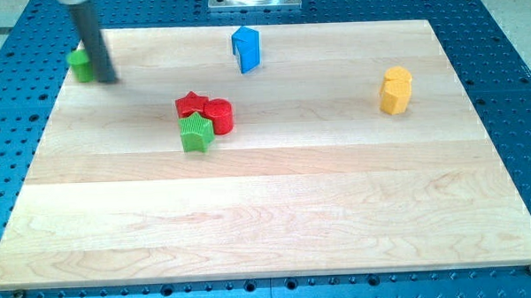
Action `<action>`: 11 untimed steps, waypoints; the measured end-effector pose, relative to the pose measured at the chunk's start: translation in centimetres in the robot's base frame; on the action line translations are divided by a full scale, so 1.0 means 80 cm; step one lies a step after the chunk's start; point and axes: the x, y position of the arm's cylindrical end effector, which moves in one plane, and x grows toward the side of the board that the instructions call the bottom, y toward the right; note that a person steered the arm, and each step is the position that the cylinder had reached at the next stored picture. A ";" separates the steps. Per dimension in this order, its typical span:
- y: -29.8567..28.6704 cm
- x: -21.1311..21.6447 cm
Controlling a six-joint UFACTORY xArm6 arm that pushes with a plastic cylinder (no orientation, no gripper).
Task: Place the blue blocks vertical on top of the red circle
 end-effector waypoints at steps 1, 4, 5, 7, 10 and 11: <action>0.028 -0.015; 0.115 -0.069; 0.171 -0.113; 0.319 -0.135; 0.311 -0.019; 0.278 0.009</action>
